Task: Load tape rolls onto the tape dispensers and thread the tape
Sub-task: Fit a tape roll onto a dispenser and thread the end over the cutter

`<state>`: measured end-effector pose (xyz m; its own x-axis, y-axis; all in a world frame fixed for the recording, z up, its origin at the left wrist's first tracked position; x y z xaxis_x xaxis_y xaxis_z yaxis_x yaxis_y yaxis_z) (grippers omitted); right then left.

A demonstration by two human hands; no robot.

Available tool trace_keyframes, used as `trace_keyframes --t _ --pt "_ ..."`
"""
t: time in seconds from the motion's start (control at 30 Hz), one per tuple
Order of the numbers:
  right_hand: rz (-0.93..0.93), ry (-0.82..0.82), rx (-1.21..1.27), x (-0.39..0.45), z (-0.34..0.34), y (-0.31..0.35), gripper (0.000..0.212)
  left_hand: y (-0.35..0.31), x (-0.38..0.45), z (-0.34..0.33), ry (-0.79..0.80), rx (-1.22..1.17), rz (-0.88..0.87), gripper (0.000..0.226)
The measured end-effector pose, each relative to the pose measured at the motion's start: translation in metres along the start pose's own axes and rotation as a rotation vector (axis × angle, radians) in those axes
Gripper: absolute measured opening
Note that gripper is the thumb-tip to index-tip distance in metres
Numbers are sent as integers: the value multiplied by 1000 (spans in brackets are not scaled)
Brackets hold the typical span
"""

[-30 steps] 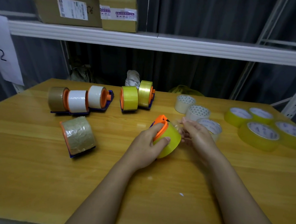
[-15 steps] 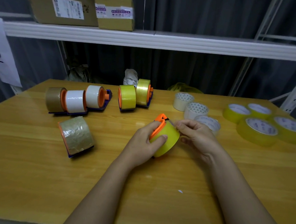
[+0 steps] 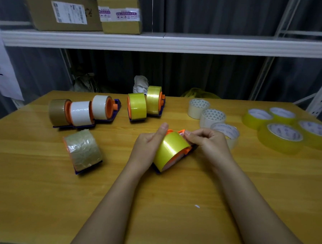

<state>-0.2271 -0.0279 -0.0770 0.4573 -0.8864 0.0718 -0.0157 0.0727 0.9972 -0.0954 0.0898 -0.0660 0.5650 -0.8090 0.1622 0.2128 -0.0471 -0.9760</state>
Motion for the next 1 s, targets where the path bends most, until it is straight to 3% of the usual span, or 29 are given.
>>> trace_keyframes --t 0.23,0.43,0.5,0.7,0.8,1.0 --pt "-1 -50 -52 3 3 -4 15 7 8 5 14 -122 -19 61" --pt "37 -54 -146 1 4 -2 23 4 2 9 115 -173 -1 23" --pt "56 -41 -175 2 2 -5 30 2 2 12 120 -133 -26 30" --pt "8 7 -139 2 -4 -12 17 8 7 13 38 -149 39 57" --pt "-9 19 -92 0 -7 -10 17 7 6 16 -27 -161 40 58" --pt "223 -91 -258 -2 3 6 12 -2 2 16 -15 -76 -76 54"
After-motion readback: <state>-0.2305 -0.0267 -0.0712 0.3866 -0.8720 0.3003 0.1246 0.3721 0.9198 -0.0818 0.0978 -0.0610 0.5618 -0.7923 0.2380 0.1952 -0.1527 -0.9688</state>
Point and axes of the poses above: each hand's wrist, its own x-axis towards the middle knuckle, its own z-axis out of the back of the hand, y = z × x, the point moved 5 cm from there along x, towards the middle knuckle, and after that the axes turned 1 degree about z, right-handed, at the moved point
